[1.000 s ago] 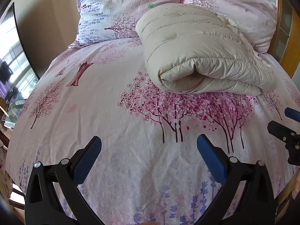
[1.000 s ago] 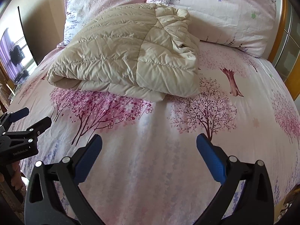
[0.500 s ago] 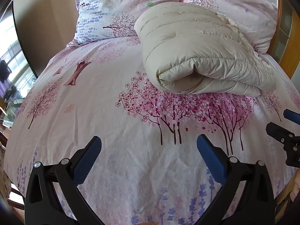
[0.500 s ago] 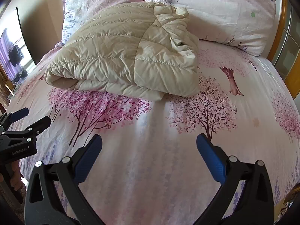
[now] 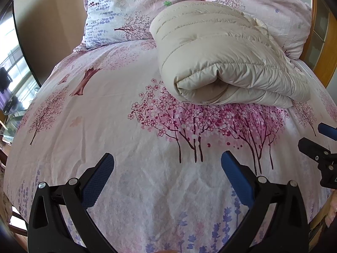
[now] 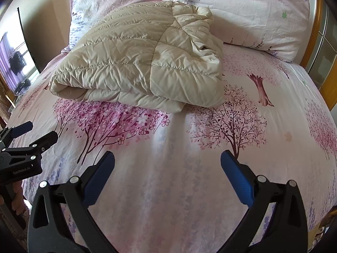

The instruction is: Fold large clothes

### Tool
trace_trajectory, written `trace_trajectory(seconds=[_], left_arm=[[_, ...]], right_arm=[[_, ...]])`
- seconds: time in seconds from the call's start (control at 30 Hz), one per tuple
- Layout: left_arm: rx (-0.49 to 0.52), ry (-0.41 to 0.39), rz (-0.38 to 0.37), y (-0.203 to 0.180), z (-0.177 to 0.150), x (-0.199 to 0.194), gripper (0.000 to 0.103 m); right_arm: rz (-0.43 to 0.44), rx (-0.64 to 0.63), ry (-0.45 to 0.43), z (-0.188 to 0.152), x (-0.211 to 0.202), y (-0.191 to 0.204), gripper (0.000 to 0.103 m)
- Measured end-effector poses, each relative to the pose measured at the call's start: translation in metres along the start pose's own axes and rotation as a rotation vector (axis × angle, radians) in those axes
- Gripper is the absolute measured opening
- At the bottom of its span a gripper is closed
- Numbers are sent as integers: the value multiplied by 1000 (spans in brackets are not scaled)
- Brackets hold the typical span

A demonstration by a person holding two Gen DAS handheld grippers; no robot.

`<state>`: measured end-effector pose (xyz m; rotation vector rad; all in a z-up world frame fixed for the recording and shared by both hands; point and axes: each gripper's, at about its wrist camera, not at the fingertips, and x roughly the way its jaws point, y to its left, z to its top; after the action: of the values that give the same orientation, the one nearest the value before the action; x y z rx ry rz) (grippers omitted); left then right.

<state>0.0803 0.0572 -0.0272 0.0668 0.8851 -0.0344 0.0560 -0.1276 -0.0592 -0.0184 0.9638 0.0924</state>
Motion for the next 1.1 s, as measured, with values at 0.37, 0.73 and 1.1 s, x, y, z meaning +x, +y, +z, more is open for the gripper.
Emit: trace_trajectory(seconds=[0.37, 0.73, 1.1], left_arm=[[5, 6, -2, -2, -2, 2, 102], [7, 13, -8, 0, 0, 4, 102], [9, 16, -8, 0, -1, 5, 102]], right_arm=[[2, 5, 3, 0, 2, -2, 101], [8, 10, 7, -1, 4, -3, 101], [9, 10, 7, -1, 4, -3, 101]])
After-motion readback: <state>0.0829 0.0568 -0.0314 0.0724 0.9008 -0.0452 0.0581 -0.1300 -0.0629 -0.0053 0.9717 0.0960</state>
